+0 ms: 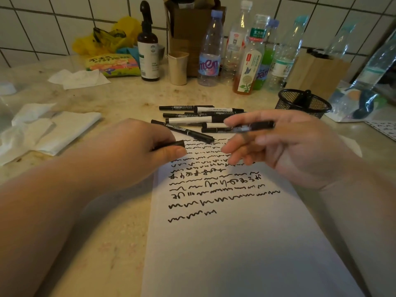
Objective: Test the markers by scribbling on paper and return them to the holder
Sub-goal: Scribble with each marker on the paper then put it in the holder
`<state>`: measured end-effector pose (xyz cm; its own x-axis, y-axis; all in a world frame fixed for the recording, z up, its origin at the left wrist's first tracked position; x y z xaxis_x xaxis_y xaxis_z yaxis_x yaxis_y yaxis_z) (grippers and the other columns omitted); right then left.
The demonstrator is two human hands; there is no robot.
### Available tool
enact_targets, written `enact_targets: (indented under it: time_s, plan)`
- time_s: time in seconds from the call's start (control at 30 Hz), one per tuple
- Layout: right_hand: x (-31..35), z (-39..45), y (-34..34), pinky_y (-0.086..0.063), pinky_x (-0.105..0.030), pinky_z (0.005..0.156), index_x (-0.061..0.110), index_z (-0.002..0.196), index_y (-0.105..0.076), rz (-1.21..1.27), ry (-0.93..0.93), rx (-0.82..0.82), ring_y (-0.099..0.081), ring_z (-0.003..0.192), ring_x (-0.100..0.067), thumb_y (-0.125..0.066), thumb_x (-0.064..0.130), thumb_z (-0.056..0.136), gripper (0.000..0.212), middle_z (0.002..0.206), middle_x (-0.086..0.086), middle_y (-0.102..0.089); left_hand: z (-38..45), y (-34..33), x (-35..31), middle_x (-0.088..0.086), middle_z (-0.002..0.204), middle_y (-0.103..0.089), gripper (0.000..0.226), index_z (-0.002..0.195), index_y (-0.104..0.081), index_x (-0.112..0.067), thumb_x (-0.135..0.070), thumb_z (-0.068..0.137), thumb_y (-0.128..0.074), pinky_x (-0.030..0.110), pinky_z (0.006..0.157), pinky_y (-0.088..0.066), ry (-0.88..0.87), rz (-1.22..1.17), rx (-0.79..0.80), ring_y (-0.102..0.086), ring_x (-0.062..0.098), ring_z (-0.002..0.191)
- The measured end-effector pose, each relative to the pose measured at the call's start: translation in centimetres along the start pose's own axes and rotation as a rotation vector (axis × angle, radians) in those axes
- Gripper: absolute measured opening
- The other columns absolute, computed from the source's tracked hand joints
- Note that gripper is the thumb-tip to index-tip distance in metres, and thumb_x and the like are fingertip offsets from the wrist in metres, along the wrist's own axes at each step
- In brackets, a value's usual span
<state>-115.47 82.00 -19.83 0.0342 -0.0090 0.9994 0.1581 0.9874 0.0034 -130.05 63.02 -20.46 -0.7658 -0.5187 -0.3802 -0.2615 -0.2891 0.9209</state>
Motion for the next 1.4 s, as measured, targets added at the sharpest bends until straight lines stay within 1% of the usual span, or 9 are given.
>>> enact_targets:
  time_s: [0.07,0.13,0.2,0.33,0.5,0.73,1.0,1.17,1.4]
  plan:
    - [0.2,-0.1,-0.1,-0.051,-0.029,0.053,0.006,0.101,-0.072,-0.088,0.023,0.022,-0.068,0.062,-0.028,-0.055,-0.003,0.082,0.027,0.073,-0.018,-0.071,-0.1,-0.2,-0.2,-0.013,0.076,-0.066,0.051,0.091,-0.064,-0.04,-0.07,0.062,-0.035,0.027,0.066,-0.051,-0.01,0.003,0.013,-0.058,0.004,0.069]
    - [0.2,-0.3,-0.3,-0.039,-0.028,0.046,0.01,0.086,-0.075,-0.166,0.031,0.041,-0.053,0.046,-0.019,-0.071,0.011,0.084,0.004,0.053,-0.008,-0.059,-0.2,-0.3,-0.3,-0.012,0.074,-0.065,0.049,0.089,-0.064,-0.039,-0.07,0.064,-0.036,0.026,0.065,-0.051,-0.026,0.014,0.028,-0.058,0.003,0.067]
    - [0.1,-0.5,-0.5,-0.035,-0.022,0.043,0.012,0.074,-0.075,-0.177,-0.006,0.068,-0.043,0.04,-0.011,-0.068,0.031,0.081,0.021,0.046,0.001,-0.049,-0.2,-0.4,-0.3,-0.012,0.072,-0.065,0.05,0.089,-0.066,-0.038,-0.07,0.065,-0.036,0.024,0.062,-0.049,-0.046,0.028,0.038,-0.058,0.003,0.066]
    - [-0.2,-0.3,-1.0,-0.042,-0.019,0.045,0.015,0.075,-0.076,-0.308,-0.064,0.115,-0.053,0.046,-0.01,-0.074,0.046,0.073,0.031,0.055,-0.001,-0.058,-0.3,-0.6,-0.3,-0.015,0.072,-0.065,0.05,0.09,-0.067,-0.039,-0.071,0.065,-0.038,0.019,0.056,-0.044,-0.076,0.024,0.049,-0.057,0.001,0.065]
    - [-0.5,0.0,-1.3,-0.045,-0.021,0.046,0.008,0.079,-0.071,-0.487,-0.094,0.055,-0.057,0.051,-0.014,-0.076,0.034,0.081,0.026,0.056,-0.004,-0.065,-0.3,-0.7,-0.4,-0.016,0.076,-0.065,0.055,0.095,-0.068,-0.04,-0.072,0.064,-0.037,0.018,0.058,-0.044,-0.105,0.037,0.066,-0.057,-0.001,0.067]
    - [-0.7,0.0,-1.4,-0.045,-0.021,0.047,0.015,0.073,-0.072,-0.482,-0.099,0.04,-0.057,0.05,-0.014,-0.067,0.027,0.078,0.015,0.055,-0.005,-0.064,-0.3,-0.9,-0.5,-0.016,0.075,-0.065,0.056,0.096,-0.067,-0.039,-0.072,0.063,-0.036,0.018,0.058,-0.044,-0.116,0.037,0.094,-0.057,-0.002,0.067]
    - [-0.8,0.1,-1.7,-0.046,-0.022,0.047,0.011,0.077,-0.071,-0.51,-0.103,0.037,-0.057,0.05,-0.014,-0.069,0.016,0.09,0.014,0.056,-0.005,-0.065,-0.3,-1.0,-0.5,-0.016,0.074,-0.064,0.057,0.095,-0.066,-0.04,-0.074,0.062,-0.034,0.017,0.057,-0.042,-0.126,0.061,0.1,-0.055,-0.002,0.067]
    - [-0.6,0.1,-1.9,-0.045,-0.022,0.047,0.016,0.072,-0.072,-0.536,-0.115,0.031,-0.056,0.049,-0.014,-0.067,0.013,0.09,0.019,0.054,-0.005,-0.064,-0.3,-1.0,-0.5,-0.017,0.074,-0.064,0.055,0.096,-0.067,-0.04,-0.073,0.064,-0.037,0.015,0.055,-0.04,-0.133,0.055,0.085,-0.056,-0.003,0.067]
    - [-0.5,-0.1,-1.7,-0.044,-0.021,0.047,0.013,0.074,-0.07,-0.572,-0.122,-0.016,-0.055,0.05,-0.012,-0.066,0.015,0.089,0.015,0.053,-0.002,-0.062,-0.3,-1.0,-0.5,-0.02,0.074,-0.062,0.056,0.096,-0.066,-0.042,-0.074,0.062,-0.035,0.013,0.055,-0.037,-0.142,0.056,0.081,-0.055,-0.004,0.067]
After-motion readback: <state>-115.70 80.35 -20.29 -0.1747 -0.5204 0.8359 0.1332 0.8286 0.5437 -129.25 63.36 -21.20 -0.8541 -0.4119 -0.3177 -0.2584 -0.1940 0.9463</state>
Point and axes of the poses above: each hand's wrist, its own z-axis towards the middle knuckle, its own y-axis out of the back of the hand, x = y × z, the point moved 2 cm from there along z, towards the middle knuckle
